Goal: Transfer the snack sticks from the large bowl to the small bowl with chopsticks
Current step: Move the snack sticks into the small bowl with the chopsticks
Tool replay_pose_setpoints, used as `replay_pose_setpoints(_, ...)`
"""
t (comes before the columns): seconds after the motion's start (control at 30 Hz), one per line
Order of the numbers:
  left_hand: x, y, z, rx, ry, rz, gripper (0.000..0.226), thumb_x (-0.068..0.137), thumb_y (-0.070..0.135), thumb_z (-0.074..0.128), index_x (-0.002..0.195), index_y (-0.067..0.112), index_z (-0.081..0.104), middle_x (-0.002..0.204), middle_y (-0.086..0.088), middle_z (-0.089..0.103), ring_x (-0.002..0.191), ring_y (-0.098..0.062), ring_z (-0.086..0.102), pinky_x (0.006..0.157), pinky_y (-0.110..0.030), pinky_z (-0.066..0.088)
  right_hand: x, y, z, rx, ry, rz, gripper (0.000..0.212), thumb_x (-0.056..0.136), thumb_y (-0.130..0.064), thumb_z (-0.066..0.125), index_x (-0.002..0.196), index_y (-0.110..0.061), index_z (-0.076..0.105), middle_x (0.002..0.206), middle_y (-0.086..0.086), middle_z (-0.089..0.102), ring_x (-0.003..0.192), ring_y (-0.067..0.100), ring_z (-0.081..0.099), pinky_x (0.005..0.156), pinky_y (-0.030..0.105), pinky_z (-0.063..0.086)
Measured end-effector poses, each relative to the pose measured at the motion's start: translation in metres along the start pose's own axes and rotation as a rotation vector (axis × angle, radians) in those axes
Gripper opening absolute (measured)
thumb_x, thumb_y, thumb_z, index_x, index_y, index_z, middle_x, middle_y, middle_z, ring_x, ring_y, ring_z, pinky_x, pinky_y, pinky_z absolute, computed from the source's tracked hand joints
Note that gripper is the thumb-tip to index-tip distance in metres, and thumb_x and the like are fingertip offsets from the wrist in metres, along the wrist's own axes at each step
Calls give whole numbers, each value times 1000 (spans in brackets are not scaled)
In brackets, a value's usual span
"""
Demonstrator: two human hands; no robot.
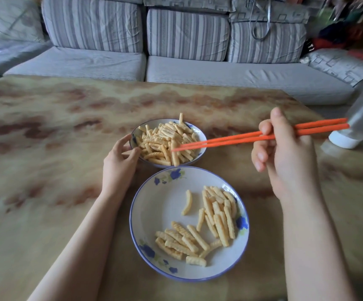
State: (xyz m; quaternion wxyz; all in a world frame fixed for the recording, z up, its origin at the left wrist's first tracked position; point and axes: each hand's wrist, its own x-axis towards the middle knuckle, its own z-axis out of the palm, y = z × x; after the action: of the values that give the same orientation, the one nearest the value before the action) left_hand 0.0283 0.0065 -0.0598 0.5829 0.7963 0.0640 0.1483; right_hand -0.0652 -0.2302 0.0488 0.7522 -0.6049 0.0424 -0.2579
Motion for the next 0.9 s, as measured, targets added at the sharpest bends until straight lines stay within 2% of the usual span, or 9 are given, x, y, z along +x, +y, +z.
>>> replay_pose_setpoints(0.13,1,-1,-1,-1,1,-5,41,90,17,58,130,25,58,102,2,68,68,-12,65,58,-7,44,3,14,15,87,162,-24,38,102,-25,42,66,-13,43,40,-7,44,30,11,35,35,18,26)
replay_pose_setpoints(0.27,0,1,-1,-4,1,-7,42,89,17,57,130,25,58,104,1,68,74,-17,67,72,-22,48,4,36,28,35,216,-14,39,102,-29,42,66,-14,46,35,-4,41,29,16,37,36,22,26)
replay_pose_setpoints(0.43,-2,2,-1,-3,10,-7,41,89,16,57,129,26,58,104,1,67,67,-9,63,73,-24,47,5,53,33,-71,128,5,39,102,-31,41,70,-12,50,38,1,48,31,19,44,37,19,33)
replay_pose_setpoints(0.57,-2,3,0,-11,7,-8,40,89,15,57,128,27,58,101,2,66,63,-9,63,71,-23,48,7,44,27,-86,97,-28,39,102,-30,41,69,-12,49,37,-2,47,30,18,44,37,20,32)
replay_pose_setpoints(0.7,-2,3,-1,-9,9,-7,40,90,15,57,128,27,58,100,4,65,62,-8,62,62,-13,46,9,25,11,-114,30,-30,41,102,-30,42,66,-13,48,35,1,43,28,17,39,35,19,27)
replay_pose_setpoints(0.8,-3,4,-1,-9,7,-11,40,90,16,56,128,27,57,100,4,65,62,-7,62,62,-16,46,10,12,-5,-162,-89,-14,43,102,-31,41,64,-14,49,34,2,39,26,17,32,35,19,23)
replay_pose_setpoints(0.9,-2,4,-1,1,8,-9,40,90,16,57,129,27,57,101,4,64,64,-6,62,63,-13,45,9,0,-20,-224,-176,27,44,101,-33,44,60,-16,51,45,10,34,27,15,25,34,16,19)
